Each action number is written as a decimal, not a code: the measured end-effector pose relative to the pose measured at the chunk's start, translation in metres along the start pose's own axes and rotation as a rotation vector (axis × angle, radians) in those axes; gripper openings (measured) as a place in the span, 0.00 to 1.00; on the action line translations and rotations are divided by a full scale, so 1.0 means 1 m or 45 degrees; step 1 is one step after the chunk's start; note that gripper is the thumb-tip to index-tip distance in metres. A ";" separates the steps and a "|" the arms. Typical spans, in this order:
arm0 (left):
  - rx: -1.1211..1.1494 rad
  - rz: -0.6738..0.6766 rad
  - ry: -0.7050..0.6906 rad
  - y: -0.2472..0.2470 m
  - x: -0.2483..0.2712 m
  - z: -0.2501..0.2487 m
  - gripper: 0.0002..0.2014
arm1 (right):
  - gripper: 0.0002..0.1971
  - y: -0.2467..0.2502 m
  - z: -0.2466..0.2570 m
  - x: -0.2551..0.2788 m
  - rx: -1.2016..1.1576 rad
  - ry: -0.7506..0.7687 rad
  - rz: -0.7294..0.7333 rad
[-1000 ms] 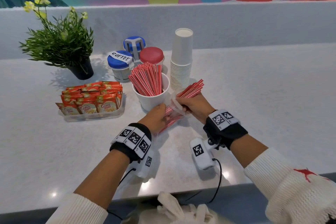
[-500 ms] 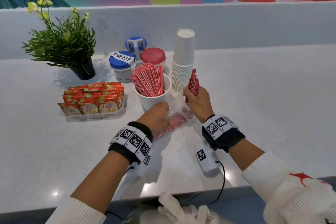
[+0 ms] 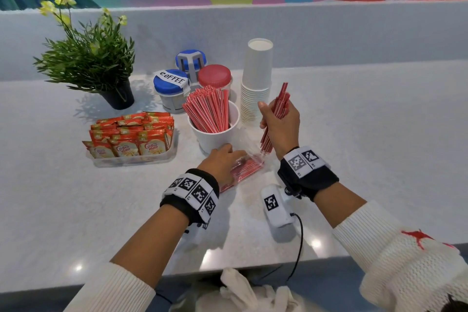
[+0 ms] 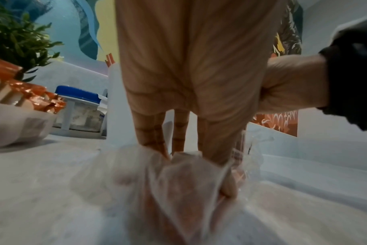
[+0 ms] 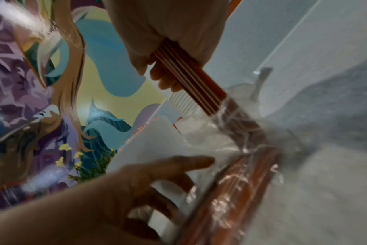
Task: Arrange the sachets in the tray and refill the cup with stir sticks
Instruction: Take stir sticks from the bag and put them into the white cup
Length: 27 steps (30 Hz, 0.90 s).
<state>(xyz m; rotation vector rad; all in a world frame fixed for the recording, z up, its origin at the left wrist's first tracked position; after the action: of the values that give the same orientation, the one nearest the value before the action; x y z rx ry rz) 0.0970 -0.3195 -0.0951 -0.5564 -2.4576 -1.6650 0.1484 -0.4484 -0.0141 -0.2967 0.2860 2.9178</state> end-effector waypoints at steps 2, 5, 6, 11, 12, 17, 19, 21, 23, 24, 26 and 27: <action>-0.020 0.012 0.004 -0.001 -0.002 0.001 0.33 | 0.13 -0.005 -0.007 0.001 0.097 0.003 0.038; -0.036 0.025 0.004 -0.001 -0.003 0.002 0.33 | 0.13 -0.013 -0.022 0.005 0.136 -0.076 0.098; -0.041 0.029 0.001 -0.002 -0.003 0.002 0.34 | 0.14 -0.015 -0.023 0.006 0.134 -0.079 0.104; -0.040 0.035 -0.004 -0.002 -0.001 0.001 0.34 | 0.15 -0.019 -0.021 0.008 0.163 -0.021 0.129; -0.035 0.042 -0.004 -0.002 -0.001 0.000 0.34 | 0.15 -0.020 -0.023 0.008 0.178 -0.029 0.139; 0.081 0.024 0.004 0.013 0.001 -0.003 0.28 | 0.16 -0.021 -0.024 0.003 0.111 -0.094 0.143; 0.181 -0.020 -0.008 0.032 0.005 -0.004 0.23 | 0.16 -0.021 -0.011 -0.003 0.050 -0.080 0.133; 0.268 -0.103 -0.078 0.059 0.011 -0.009 0.18 | 0.15 -0.024 0.007 -0.011 -0.020 -0.052 0.133; 0.323 -0.233 -0.152 0.090 0.019 -0.011 0.14 | 0.15 -0.029 0.029 -0.021 -0.093 -0.020 0.133; 0.348 -0.300 -0.177 0.104 0.022 -0.010 0.12 | 0.15 -0.032 0.039 -0.025 -0.127 0.001 0.136; 0.389 -0.430 -0.188 0.130 0.027 -0.003 0.09 | 0.15 -0.043 0.059 -0.033 -0.206 0.053 0.160; 0.407 -0.497 -0.176 0.142 0.029 0.003 0.08 | 0.15 -0.049 0.068 -0.035 -0.235 0.074 0.174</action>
<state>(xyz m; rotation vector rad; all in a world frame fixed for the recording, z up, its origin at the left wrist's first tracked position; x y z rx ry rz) 0.1226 -0.2637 0.0357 -0.1615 -3.0057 -1.3274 0.1806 -0.3931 0.0501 -0.4053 0.0463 3.0798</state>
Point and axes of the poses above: each hand's wrist, its own x-axis away from the middle knuckle, its own y-axis out of the back of the hand, z = x × y, the point moved 9 cm from there along -x, towards the middle knuckle, and after that the axes turned 8 degrees about x, right-handed, at the moved point
